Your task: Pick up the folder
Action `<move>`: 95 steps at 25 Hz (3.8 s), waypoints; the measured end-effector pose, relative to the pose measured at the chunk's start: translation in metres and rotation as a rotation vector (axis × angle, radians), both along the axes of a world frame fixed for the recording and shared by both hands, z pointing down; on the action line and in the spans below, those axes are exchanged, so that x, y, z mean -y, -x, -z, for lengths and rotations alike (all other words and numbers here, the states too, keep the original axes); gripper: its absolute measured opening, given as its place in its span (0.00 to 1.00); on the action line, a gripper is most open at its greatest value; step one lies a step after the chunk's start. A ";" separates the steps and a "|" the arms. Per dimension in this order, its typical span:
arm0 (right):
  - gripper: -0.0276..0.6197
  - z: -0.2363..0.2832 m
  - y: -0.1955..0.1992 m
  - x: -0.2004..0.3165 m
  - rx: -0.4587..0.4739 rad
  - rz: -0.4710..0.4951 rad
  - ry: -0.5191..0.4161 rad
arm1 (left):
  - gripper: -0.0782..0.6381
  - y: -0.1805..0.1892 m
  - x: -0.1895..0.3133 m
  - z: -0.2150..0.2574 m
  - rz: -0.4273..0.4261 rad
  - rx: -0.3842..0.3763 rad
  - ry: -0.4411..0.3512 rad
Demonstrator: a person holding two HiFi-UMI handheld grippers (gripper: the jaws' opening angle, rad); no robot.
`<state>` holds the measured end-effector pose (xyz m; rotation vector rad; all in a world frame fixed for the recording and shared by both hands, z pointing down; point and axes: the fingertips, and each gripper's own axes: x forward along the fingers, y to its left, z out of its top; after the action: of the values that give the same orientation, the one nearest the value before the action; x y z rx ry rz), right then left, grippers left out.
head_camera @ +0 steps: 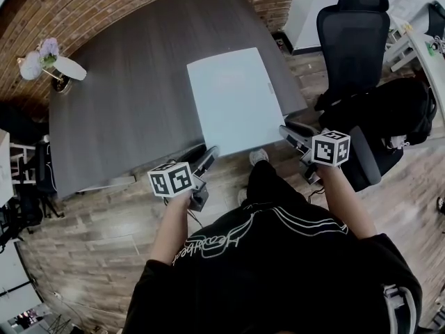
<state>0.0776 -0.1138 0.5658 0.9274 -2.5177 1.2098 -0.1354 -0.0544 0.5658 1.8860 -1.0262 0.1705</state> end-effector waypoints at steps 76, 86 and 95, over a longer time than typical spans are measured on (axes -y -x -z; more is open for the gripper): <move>0.45 0.169 0.017 -0.015 0.243 0.230 -0.323 | 0.57 -0.019 -0.011 0.149 -0.251 -0.030 -0.325; 0.45 0.176 0.020 -0.027 0.250 0.223 -0.335 | 0.57 -0.017 -0.020 0.159 -0.260 -0.002 -0.350; 0.45 0.168 0.026 -0.029 0.258 0.218 -0.315 | 0.57 -0.010 -0.022 0.157 -0.265 0.021 -0.346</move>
<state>0.0518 -0.0849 0.3978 0.5610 -2.9827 0.9358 -0.1251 -0.0328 0.4086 2.3386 -0.8553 0.1745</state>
